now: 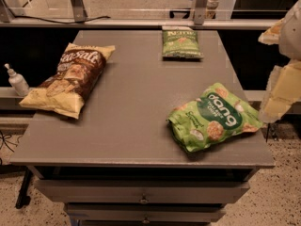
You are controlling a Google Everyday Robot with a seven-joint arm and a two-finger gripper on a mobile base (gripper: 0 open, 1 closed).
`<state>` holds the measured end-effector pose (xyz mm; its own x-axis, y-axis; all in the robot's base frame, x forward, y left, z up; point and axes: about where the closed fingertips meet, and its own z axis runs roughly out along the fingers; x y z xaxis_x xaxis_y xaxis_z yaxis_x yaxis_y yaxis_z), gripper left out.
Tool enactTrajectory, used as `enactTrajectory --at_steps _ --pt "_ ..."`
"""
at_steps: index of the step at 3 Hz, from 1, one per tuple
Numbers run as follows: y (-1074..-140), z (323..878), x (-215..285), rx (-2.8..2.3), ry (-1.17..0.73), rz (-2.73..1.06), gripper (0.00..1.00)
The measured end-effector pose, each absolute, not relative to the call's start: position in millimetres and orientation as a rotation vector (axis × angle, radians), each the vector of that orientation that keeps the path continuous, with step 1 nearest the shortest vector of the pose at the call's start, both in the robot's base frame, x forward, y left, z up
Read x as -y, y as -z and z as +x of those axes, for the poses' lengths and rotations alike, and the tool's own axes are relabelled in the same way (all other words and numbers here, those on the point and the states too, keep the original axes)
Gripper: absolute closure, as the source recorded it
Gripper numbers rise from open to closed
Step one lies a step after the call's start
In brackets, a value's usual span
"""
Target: Move green rice chip bag near brown chip bag
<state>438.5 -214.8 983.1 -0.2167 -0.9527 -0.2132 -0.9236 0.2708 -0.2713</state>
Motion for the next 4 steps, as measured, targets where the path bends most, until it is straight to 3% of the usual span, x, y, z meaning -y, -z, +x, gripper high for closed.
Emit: enactTrajectory --at_steps 2,4 --pt "-981.1 440.5 207.5 -2.193 0.105 -1.703 0.00" --pt "-965.5 461.3 166.9 -2.112 -0.015 -1.652 0.00"
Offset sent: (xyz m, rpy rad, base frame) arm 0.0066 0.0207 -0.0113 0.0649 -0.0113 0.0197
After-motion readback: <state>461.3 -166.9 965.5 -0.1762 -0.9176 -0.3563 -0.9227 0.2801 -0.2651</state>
